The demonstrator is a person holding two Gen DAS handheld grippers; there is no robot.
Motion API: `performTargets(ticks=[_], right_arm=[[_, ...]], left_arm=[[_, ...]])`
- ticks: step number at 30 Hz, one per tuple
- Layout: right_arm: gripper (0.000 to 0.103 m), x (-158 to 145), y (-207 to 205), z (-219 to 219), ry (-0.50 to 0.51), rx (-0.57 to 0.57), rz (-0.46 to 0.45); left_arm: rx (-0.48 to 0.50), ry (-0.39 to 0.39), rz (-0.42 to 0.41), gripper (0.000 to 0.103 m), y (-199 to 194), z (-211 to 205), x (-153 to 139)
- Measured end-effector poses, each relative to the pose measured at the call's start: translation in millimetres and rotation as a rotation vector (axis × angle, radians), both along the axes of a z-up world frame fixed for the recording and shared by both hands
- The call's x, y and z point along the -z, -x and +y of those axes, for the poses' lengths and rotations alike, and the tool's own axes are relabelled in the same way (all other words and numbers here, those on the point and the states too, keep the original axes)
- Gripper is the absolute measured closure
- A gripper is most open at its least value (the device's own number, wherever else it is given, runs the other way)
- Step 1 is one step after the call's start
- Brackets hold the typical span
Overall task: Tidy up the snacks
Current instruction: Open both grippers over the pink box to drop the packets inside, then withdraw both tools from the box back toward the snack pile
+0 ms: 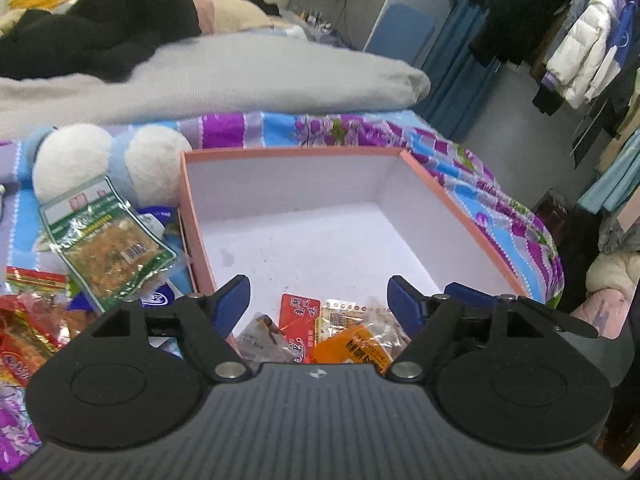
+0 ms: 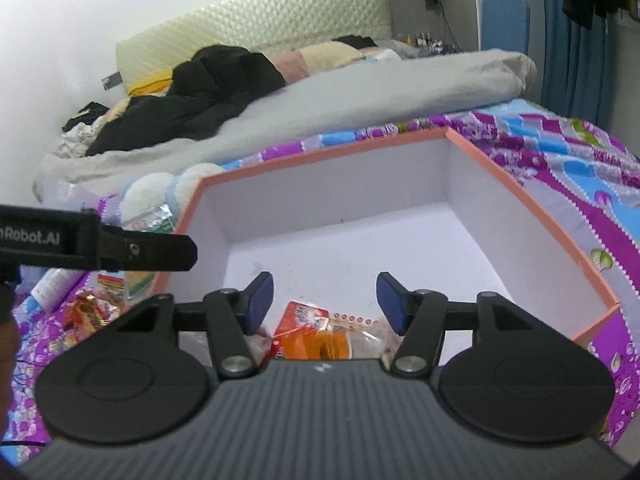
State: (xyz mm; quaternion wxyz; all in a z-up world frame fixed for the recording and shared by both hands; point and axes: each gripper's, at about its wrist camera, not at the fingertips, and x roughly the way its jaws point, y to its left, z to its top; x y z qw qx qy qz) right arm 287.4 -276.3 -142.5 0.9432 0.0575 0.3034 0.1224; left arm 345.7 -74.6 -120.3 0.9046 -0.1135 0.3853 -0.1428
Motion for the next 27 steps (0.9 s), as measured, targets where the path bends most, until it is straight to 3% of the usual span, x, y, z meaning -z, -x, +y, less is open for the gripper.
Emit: performTargets(ticks=[13, 27], right_arm=[[0.043, -49, 73, 18, -0.012, -0.061, -0.122], [0.043, -72, 143, 46, -0.028, -0.145, -0.176]], left_arm=[[-0.020, -0.001, -0.137, 0.024, 104, 21, -58], [-0.119, 0.008, -0.159, 0.024, 205, 72, -78]])
